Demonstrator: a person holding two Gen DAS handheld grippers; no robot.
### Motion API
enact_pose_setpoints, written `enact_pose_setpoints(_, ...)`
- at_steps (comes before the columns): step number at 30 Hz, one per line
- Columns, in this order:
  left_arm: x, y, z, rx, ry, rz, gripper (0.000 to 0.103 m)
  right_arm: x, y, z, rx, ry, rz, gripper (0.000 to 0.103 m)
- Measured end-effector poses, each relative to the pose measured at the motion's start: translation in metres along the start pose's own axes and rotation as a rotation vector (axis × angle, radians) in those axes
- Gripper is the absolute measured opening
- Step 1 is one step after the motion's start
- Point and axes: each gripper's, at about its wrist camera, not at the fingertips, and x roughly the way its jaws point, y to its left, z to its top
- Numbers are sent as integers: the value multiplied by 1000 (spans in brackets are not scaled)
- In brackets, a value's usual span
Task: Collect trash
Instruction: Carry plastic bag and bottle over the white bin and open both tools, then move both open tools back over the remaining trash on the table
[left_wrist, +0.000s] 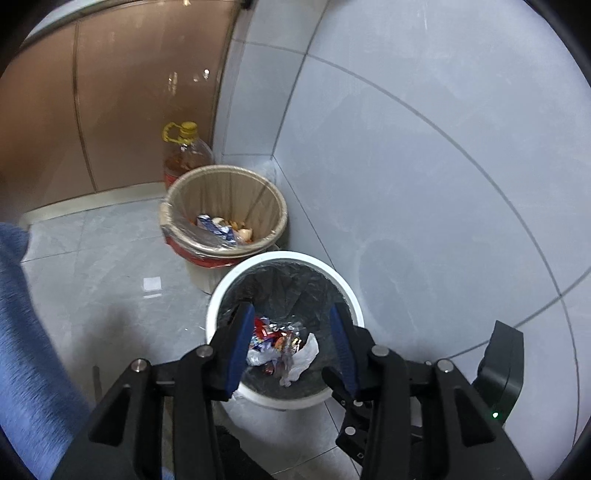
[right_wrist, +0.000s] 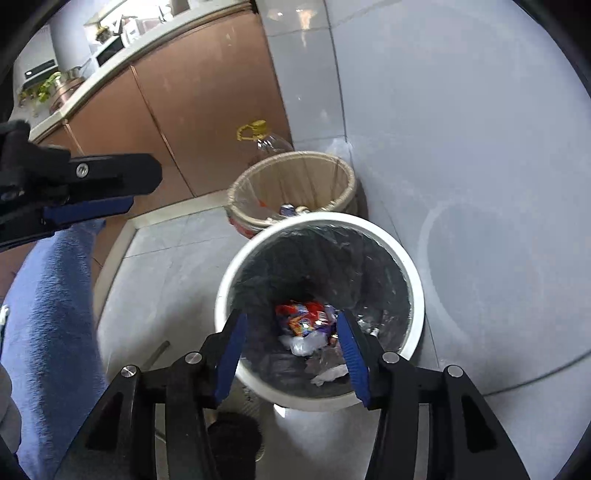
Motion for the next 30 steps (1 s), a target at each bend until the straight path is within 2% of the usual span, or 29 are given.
enact_pose_setpoints(12, -135, 9, -48, -41, -152, 62, 41, -90, 50, -7, -56, -119, 72, 58)
enact_pose_setpoints(19, -215, 30, -98, -61, -249, 121, 41, -140, 91, -13, -117, -179, 163, 60)
enact_pose_setpoints(25, -277, 51, -151, -72, -325, 212, 41, -174, 129, -20, -189, -215, 243, 60)
enact_pose_setpoints(30, -324, 72, -195, -128, -363, 283, 41, -201, 158, -30, -253, -240, 305, 60)
